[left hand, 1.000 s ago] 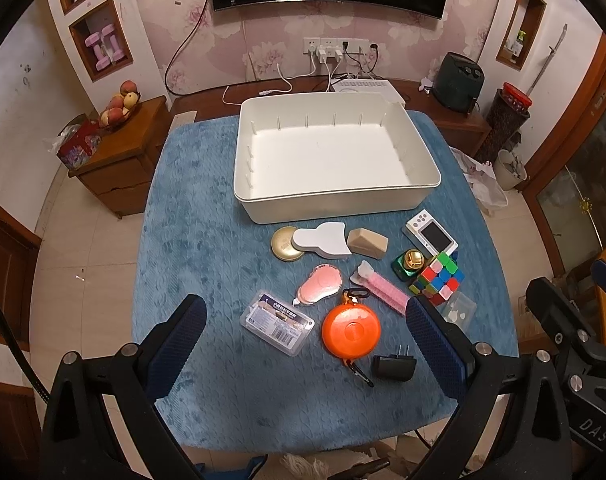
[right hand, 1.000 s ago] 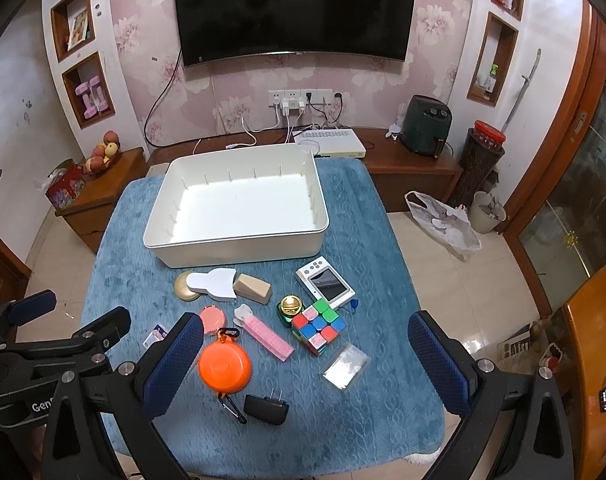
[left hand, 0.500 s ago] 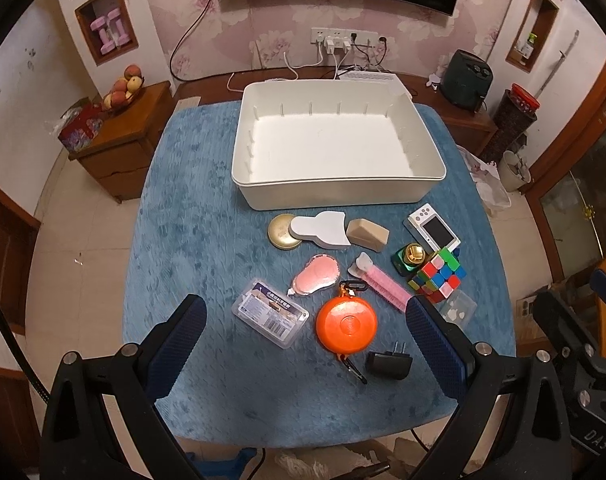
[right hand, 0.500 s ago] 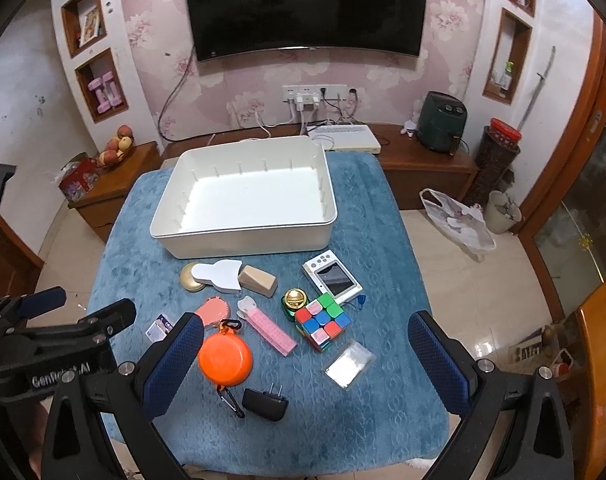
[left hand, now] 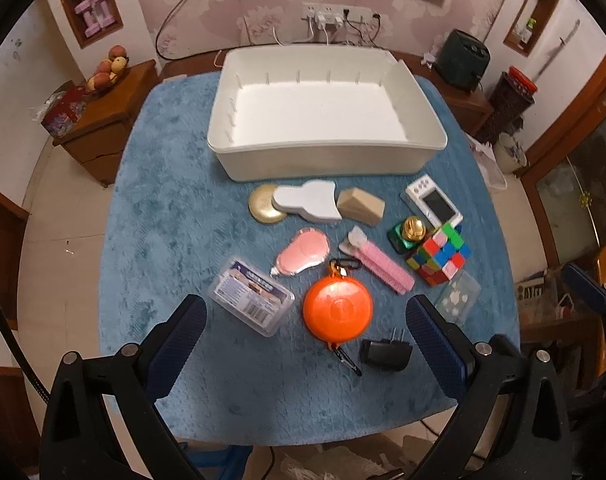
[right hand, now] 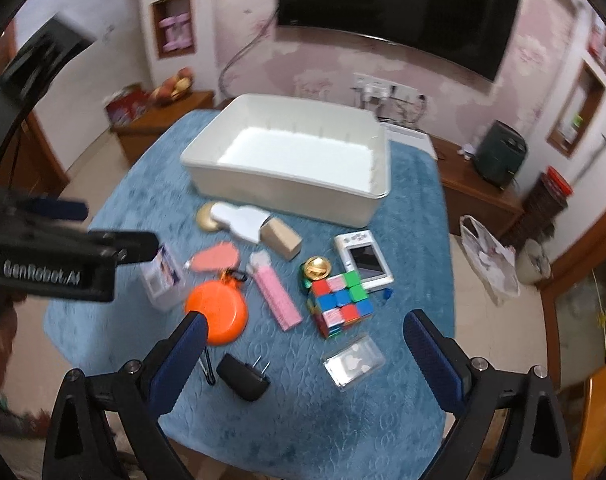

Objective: Organize rigid objects
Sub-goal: 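Grasp the orange tape measure with the left tool while the right tool grasps the black charger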

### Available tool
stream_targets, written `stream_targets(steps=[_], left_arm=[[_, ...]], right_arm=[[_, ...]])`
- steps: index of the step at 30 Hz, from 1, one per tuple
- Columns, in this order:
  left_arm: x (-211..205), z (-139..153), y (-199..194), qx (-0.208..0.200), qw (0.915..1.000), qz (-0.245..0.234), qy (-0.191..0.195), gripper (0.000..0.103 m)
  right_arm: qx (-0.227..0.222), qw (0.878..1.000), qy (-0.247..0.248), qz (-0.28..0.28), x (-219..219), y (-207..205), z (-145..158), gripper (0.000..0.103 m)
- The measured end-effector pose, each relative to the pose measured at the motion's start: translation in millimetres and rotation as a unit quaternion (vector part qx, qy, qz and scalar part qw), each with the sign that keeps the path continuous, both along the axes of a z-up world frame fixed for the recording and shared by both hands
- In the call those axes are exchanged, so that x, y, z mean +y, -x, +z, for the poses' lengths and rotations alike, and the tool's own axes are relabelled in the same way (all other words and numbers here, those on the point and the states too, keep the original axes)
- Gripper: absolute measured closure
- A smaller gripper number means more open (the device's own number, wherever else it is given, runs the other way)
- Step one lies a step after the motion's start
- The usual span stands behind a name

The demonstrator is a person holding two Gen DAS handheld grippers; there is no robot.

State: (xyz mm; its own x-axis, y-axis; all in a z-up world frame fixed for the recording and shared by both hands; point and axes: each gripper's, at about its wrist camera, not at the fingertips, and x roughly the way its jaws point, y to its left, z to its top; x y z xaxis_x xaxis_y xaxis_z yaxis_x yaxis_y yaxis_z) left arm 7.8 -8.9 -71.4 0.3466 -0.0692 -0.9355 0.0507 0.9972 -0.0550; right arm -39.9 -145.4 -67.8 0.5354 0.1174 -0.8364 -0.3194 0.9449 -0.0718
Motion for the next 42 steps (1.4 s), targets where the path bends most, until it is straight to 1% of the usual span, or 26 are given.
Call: stream_targets(steps=[3, 6, 11, 16, 19, 24, 26, 30, 31, 33, 36, 37, 38, 39, 41, 42], left_arm=[[-4, -16, 1, 0.01, 0.9998, -0.014, -0.005, 0.003], [-9, -33, 1, 0.023, 0.9992, -0.031, -0.006, 0.003], [-23, -63, -4, 0.046, 0.9967, -0.064, -0.019, 0.003], [-37, -96, -15, 0.075, 0.9923, -0.098, -0.007, 0.003], [-45, -114, -19, 0.09, 0.9881, -0.123, -0.02, 0.003], [-50, -137, -24, 0.116, 0.9819, -0.145, -0.036, 0.003], [-54, -138, -23, 0.1, 0.9812, -0.157, -0.049, 0.003], [-61, -140, -25, 0.089, 0.9777, -0.181, -0.059, 0.003], [-63, -140, -25, 0.088, 0.9762, -0.19, -0.058, 0.004], [-67, -145, -27, 0.095, 0.9721, -0.205, -0.062, 0.01], [-72, -149, -30, 0.09, 0.9657, -0.23, -0.079, 0.01], [-72, -150, -30, 0.091, 0.964, -0.236, -0.082, 0.013], [-69, -153, -32, 0.098, 0.9629, -0.239, -0.079, 0.016], [-70, -155, -31, 0.104, 0.9629, -0.237, -0.075, 0.019], [-62, -155, -34, 0.11, 0.9642, -0.236, -0.052, 0.019], [-60, -155, -34, 0.11, 0.9639, -0.238, -0.047, 0.019]], right_arm=[[0.019, 1.0, -0.008, 0.018, 1, 5, -21, 0.005], [0.038, 0.999, -0.028, 0.02, -1, 9, -41, 0.005], [0.061, 0.996, -0.061, -0.001, -5, 14, -70, 0.005], [0.062, 0.994, -0.082, -0.026, -5, 21, -89, 0.005], [0.064, 0.992, -0.096, -0.047, -8, 24, -98, 0.005], [0.068, 0.989, -0.108, -0.078, -9, 26, -109, 0.005], [0.071, 0.988, -0.109, -0.087, -7, 26, -113, 0.005], [0.074, 0.986, -0.112, -0.099, -2, 26, -120, 0.005], [0.074, 0.986, -0.113, -0.101, -1, 27, -120, 0.005], [0.072, 0.985, -0.115, -0.107, 1, 27, -122, 0.005], [0.066, 0.984, -0.112, -0.119, 6, 26, -124, 0.005], [0.064, 0.984, -0.109, -0.123, 8, 26, -126, 0.005], [0.063, 0.984, -0.107, -0.128, 10, 25, -128, 0.005], [0.064, 0.983, -0.107, -0.133, 11, 24, -130, 0.007], [0.068, 0.981, -0.107, -0.144, 14, 23, -134, 0.011], [0.071, 0.98, -0.107, -0.151, 15, 21, -137, 0.011]])
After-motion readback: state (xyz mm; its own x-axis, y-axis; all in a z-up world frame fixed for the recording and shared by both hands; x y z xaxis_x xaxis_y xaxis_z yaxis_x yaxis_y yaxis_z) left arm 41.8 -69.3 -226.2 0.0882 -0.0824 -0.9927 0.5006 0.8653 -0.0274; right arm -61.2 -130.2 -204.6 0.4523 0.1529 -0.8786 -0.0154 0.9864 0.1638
